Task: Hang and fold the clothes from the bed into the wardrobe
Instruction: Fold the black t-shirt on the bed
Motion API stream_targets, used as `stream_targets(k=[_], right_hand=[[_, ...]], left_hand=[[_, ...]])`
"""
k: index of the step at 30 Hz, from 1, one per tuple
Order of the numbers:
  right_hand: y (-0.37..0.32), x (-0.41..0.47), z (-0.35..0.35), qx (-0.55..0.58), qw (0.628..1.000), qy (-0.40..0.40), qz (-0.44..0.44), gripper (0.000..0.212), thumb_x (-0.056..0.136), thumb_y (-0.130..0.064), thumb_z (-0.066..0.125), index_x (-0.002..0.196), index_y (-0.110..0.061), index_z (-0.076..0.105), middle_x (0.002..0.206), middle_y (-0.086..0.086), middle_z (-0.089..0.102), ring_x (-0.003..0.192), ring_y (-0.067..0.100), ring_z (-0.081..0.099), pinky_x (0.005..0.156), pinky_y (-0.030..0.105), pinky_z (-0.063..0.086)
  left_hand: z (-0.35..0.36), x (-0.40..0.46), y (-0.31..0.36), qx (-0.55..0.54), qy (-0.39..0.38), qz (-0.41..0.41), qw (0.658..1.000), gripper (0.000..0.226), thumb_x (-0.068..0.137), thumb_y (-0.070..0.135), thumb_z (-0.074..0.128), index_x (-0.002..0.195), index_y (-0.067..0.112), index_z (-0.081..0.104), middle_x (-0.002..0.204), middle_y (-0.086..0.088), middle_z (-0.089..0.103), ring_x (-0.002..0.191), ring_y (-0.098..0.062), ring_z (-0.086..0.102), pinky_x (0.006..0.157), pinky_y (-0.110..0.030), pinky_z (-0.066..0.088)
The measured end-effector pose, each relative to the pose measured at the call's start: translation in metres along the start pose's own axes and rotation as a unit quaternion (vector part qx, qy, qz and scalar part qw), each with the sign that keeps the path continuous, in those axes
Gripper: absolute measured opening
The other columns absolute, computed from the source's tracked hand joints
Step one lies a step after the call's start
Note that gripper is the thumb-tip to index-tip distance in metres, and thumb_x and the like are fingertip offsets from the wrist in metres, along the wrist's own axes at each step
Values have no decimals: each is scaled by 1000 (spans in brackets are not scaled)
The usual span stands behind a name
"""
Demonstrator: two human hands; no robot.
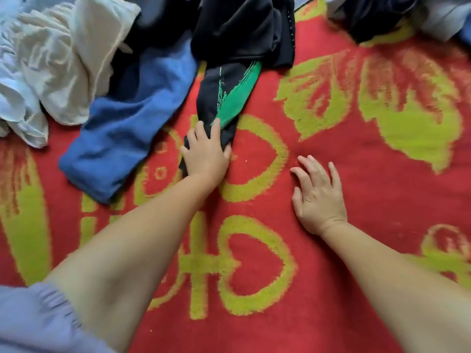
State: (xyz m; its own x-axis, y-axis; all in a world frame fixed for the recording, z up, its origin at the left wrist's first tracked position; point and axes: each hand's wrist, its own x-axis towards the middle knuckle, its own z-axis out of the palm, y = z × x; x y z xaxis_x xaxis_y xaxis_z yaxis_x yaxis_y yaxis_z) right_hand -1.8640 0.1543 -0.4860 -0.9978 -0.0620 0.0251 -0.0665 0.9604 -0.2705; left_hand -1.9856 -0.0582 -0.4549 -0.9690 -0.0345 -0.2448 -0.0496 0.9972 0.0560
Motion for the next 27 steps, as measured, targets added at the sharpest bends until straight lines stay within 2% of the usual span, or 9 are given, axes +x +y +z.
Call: stream_targets(k=[3,7,11,13,14,17,20,24,27], right_hand=[[0,0,2,-5,1000,20,-14,46,87,-29,36,124,-12,57,141,7,48,135,24,40,115,47,14],[-5,2,-3,5,1000,-11,-9,49,87,-29,33,127,-13,56,144,6,45,137,24,38,115,46,10],[-3,4,-20,-3,989,-144,10,47,98,-28,35,144,-20,37,158,-2,22,147,16,13,119,41,-2],[-2,7,-40,3,975,-222,20,51,99,-29,38,148,-23,27,160,-4,13,148,15,8,119,42,5],[-5,10,-56,25,963,-264,45,51,99,-29,39,148,-21,28,159,-1,16,147,17,14,119,40,13],[-28,19,-118,200,895,-342,205,48,102,-36,37,140,-8,41,139,15,49,127,28,49,97,34,40],[-67,26,-188,446,768,-320,330,52,101,-48,30,134,-10,42,116,12,59,103,28,62,77,37,49],[-122,48,-293,613,673,-232,343,48,96,-59,36,103,-15,51,101,9,62,91,26,63,65,39,52],[-157,63,-366,632,677,-262,273,33,94,-46,51,91,-14,60,78,4,67,69,19,64,59,29,51]], left_hand=[[7,8,-4,-6,71,-3,997,47,92,22,50,138,21,40,135,-13,40,120,-33,38,91,-48,34],[-15,-2,-12,-62,29,41,997,40,93,13,43,132,15,43,120,-16,47,108,-37,50,79,-46,41],[-51,-55,-13,-158,18,93,983,45,95,16,44,139,16,39,130,-11,51,105,-37,57,81,-46,48],[-71,-85,-11,-201,24,89,975,46,95,16,45,140,17,39,132,-8,52,105,-35,57,81,-45,48],[-83,-100,-10,-209,23,91,973,45,95,17,46,140,18,39,132,-6,53,105,-34,58,79,-43,49],[-126,-140,-2,-201,8,129,971,41,96,20,46,136,19,42,123,-4,58,100,-32,59,74,-38,44],[-184,-180,13,-203,7,184,962,33,96,21,47,128,18,47,113,-4,62,94,-32,60,69,-35,41],[-282,-219,23,-198,58,256,944,27,95,22,48,120,11,52,111,-5,63,98,-30,58,75,-40,44],[-349,-240,21,-178,112,336,918,20,91,20,54,104,6,57,98,-10,65,92,-33,59,72,-43,44]])
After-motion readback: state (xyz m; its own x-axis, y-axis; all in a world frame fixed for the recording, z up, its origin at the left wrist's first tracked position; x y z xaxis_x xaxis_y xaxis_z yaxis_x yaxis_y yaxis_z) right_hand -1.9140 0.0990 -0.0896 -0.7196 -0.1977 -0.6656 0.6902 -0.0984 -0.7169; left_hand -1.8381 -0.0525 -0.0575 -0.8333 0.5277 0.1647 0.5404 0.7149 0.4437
